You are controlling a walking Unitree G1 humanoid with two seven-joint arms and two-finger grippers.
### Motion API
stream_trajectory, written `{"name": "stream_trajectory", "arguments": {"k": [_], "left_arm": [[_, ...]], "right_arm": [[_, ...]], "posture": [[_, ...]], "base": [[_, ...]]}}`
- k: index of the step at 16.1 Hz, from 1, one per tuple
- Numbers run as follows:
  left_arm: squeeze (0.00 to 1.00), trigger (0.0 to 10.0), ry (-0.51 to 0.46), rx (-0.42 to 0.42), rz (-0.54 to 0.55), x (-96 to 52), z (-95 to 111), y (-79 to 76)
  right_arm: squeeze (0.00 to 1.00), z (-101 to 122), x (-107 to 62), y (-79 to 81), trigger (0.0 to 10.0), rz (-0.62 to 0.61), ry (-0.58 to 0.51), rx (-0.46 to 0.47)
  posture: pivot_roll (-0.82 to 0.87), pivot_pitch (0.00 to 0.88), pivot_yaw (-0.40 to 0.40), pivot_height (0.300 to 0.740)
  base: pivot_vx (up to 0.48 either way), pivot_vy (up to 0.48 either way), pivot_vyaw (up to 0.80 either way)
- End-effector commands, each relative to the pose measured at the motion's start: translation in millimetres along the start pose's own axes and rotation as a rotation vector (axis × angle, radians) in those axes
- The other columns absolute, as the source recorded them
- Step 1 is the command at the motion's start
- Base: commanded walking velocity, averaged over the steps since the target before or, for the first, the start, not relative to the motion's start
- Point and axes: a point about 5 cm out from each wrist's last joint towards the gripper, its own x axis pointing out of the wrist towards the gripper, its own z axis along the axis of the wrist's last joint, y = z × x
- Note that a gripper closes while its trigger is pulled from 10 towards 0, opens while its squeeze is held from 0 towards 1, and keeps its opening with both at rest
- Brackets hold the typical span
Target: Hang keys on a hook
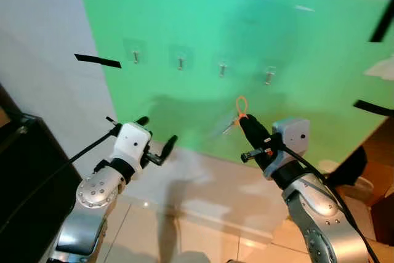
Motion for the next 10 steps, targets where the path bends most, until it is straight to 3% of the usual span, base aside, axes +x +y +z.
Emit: {"name": "stream_trajectory", "arguments": {"k": [1, 4, 6, 7, 10], "left_arm": [[0.0, 10.0, -0.017, 0.009, -0.016, -0.8, 4.9, 2.2], [0.0, 10.0, -0.059, -0.044, -0.308, -4.6, 16.5, -13.5], [0.0, 10.0, -0.06, -0.055, -0.338, -5.3, 17.7, -14.7], [0.0, 10.0, -0.056, -0.076, -0.445, -7.1, 20.7, -18.6], [0.0, 10.0, -0.059, -0.072, -0.55, -7.0, 24.6, -21.9]], "right_arm": [[0.0, 7.3, 1.1, 1.2, 10.0, 0.015, -0.028, 0.011], [0.0, 14.7, 0.4, -4.9, 10.0, -0.009, -0.088, 0.135], [0.0, 15.8, 0.2, -6.0, 10.0, -0.017, -0.096, 0.151], [0.0, 18.6, 0.2, -8.8, 10.0, -0.036, -0.116, 0.186], [0.0, 24.3, 0.8, -13.6, 10.0, -0.066, -0.157, 0.245]], "posture": [[-0.05, 0.0, -0.045, 0.74], [-0.05, 0.0, -0.05, 0.74], [-0.05, 0.0, -0.05, 0.74], [-0.05, 0.0, -0.043, 0.74], [-0.06, 0.0, -0.035, 0.74]], "base": [[0.0, 0.0, 0.0], [0.0, 0.0, 0.0], [0.0, 0.0, 0.0], [0.0, 0.0, 0.0], [0.0, 0.0, 0.0]]}}
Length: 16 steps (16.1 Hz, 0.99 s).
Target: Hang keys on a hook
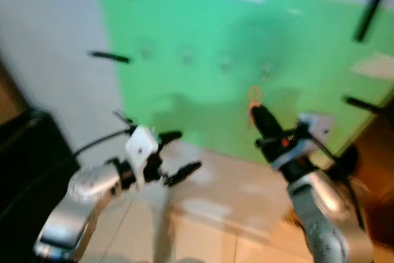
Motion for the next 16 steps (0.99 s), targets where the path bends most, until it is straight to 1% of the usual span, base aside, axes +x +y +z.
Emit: {"name": "stream_trajectory", "arguments": {"k": [1, 3, 6, 8, 11, 12, 13, 14, 16], "left_arm": [[0.0, 10.0, -0.007, 0.005, -0.041, 2.6, 4.5, -2.6], [0.0, 10.0, -0.009, 0.004, -0.049, 3.7, 5.5, -2.5], [0.0, 10.0, -0.009, 0.005, -0.057, 4.2, 6.8, -1.3], [0.0, 10.0, -0.009, 0.007, -0.055, 4.1, 7.3, -0.6], [0.0, 10.0, -0.007, 0.009, -0.054, 3.2, 7.8, 0.2], [0.0, 10.0, -0.007, 0.009, -0.054, 3.2, 7.8, 0.2], [0.0, 10.0, -0.006, 0.011, -0.057, 3.7, 8.2, 0.6], [0.0, 10.0, -0.008, 0.013, -0.058, 4.3, 8.8, 1.0], [0.0, 10.0, -0.012, 0.011, -0.061, 4.7, 9.9, 1.0]], "right_arm": [[0.0, 10.4, 2.0, 0.2, 10.0, 0.002, -0.047, 0.03], [0.0, 12.1, 4.2, 0.8, 10.0, 0.013, -0.054, 0.047], [0.0, 15.0, 13.0, 1.0, 10.0, 0.021, -0.066, 0.042], [0.0, 16.8, 16.4, -2.4, 10.0, -0.007, -0.074, 0.023], [0.0, 18.0, 17.2, -6.4, 10.0, -0.037, -0.082, -0.023], [0.0, 18.0, 17.2, -6.4, 10.0, -0.037, -0.082, -0.023], [0.0, 17.2, 18.4, -9.8, 10.0, -0.074, -0.081, -0.048], [0.0, 17.3, 19.0, -15.2, 10.0, -0.127, -0.091, -0.051], [0.0, 19.2, 16.9, -16.1, 10.0, -0.124, -0.108, -0.044]], "posture": [[-0.06, 0.0, -0.031, 0.74], [-0.06, 0.0, -0.029, 0.74], [-0.06, 0.0, -0.033, 0.74], [-0.05, 0.0, -0.038, 0.74], [-0.05, 0.0, -0.038, 0.74], [-0.05, 0.0, -0.038, 0.74], [-0.05, 0.0, -0.036, 0.74], [-0.05, 0.0, -0.037, 0.74], [-0.05, 0.0, -0.036, 0.74]], "base": [[0.0, 0.0, 0.0], [0.0, 0.0, 0.0], [0.0, 0.0, 0.0], [0.0, 0.0, 0.0], [0.0, 0.0, 0.0], [0.0, 0.0, 0.0], [0.0, 0.0, 0.0], [0.0, 0.0, 0.0], [0.0, 0.0, 0.0]]}}
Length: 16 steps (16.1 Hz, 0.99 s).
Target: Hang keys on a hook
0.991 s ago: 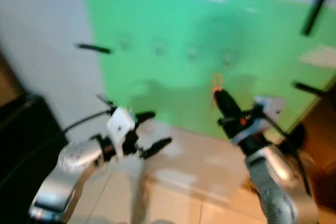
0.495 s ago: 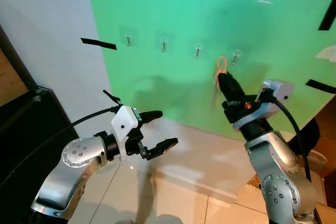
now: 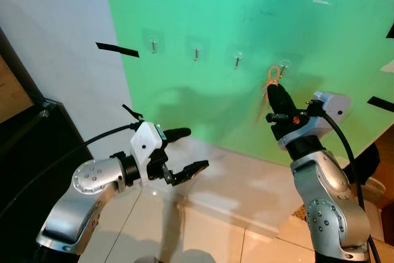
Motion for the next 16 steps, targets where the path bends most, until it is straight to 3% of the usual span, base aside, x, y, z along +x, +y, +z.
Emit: {"name": "stream_trajectory", "arguments": {"k": [1, 10, 16], "left_arm": [[0.0, 10.0, -0.001, -0.001, -0.007, 0.0, 1.8, -0.1], [0.0, 10.0, -0.009, 0.001, -0.018, 3.0, 2.1, -1.8], [0.0, 10.0, -0.012, 0.001, -0.018, 3.1, 2.4, -3.1]], "right_arm": [[0.0, 5.0, -2.5, -1.7, 10.0, -0.006, -0.029, -0.012], [0.0, -1.9, 1.0, -12.0, 10.0, -0.082, -0.004, -0.058], [0.0, -8.0, 3.2, -10.5, 10.0, -0.078, 0.013, -0.037]], "posture": [[-0.05, 0.0, -0.034, 0.74], [-0.05, 0.0, -0.04, 0.74], [-0.05, 0.0, -0.045, 0.74]], "base": [[0.0, 0.0, 0.0], [0.0, 0.0, 0.0], [0.0, 0.0, 0.0]]}}
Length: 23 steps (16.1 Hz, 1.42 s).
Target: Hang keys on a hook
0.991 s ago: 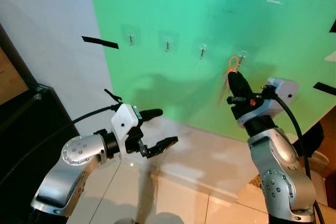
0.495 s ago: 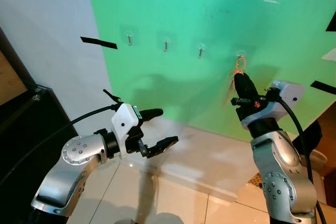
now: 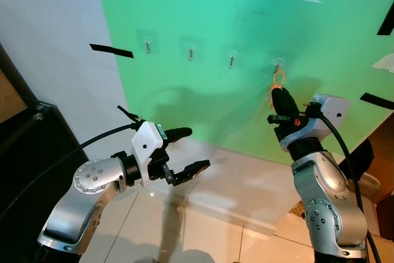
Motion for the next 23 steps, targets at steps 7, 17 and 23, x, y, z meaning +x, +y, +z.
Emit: {"name": "stream_trajectory", "arguments": {"k": [7, 17, 23], "left_arm": [[0.0, 10.0, -0.002, 0.008, -0.023, 1.4, 2.9, -1.5], [0.0, 10.0, -0.028, 0.013, -0.003, 4.1, 6.7, 2.6], [0.0, 10.0, -0.086, -0.007, 0.011, 6.5, 15.3, 3.7]], "right_arm": [[0.0, -5.0, 9.6, -0.5, 10.0, -0.012, 0.009, 0.01], [0.0, -31.1, 12.7, -10.9, 10.0, -0.083, 0.152, -0.035], [1.0, -29.2, 13.3, -13.4, 10.0, -0.073, 0.129, -0.007]], "posture": [[-0.04, 0.0, -0.04, 0.74], [-0.04, 0.0, -0.041, 0.74], [-0.04, 0.0, -0.044, 0.74]], "base": [[0.0, 0.0, 0.0], [0.0, 0.0, 0.0], [0.0, 0.0, 0.0]]}}
